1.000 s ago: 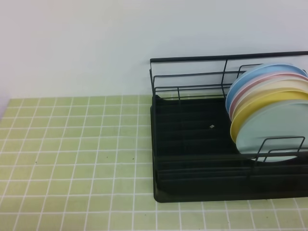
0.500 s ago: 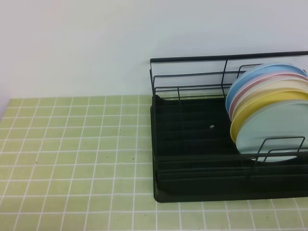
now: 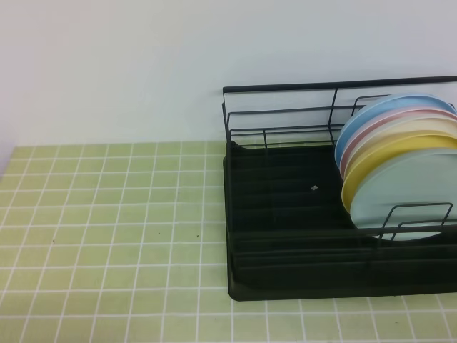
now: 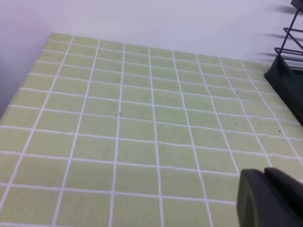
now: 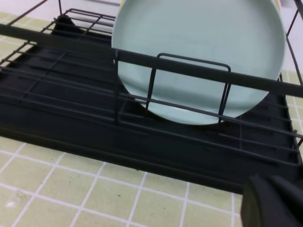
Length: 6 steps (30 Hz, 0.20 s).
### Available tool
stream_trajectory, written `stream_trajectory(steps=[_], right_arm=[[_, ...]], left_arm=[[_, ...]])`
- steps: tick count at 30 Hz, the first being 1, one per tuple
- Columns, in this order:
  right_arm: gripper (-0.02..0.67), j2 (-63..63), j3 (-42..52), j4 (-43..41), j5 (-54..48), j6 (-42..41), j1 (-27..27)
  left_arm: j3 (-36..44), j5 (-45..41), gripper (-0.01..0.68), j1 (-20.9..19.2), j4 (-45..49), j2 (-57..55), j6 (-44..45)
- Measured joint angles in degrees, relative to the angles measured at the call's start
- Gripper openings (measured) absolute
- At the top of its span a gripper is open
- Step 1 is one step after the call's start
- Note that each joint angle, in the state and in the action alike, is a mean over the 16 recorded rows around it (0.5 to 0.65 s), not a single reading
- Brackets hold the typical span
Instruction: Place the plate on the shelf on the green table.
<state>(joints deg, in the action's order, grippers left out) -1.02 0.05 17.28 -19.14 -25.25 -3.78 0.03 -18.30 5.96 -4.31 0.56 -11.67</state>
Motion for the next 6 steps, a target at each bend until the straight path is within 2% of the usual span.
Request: stream_trajectory(steps=[6], right_arm=[[-0.002, -0.11, 0.0, 0.0, 0.0, 0.0, 0.0]], left_arm=[[0.0, 0.0, -0.002, 0.0, 0.0, 0.0, 0.06]])
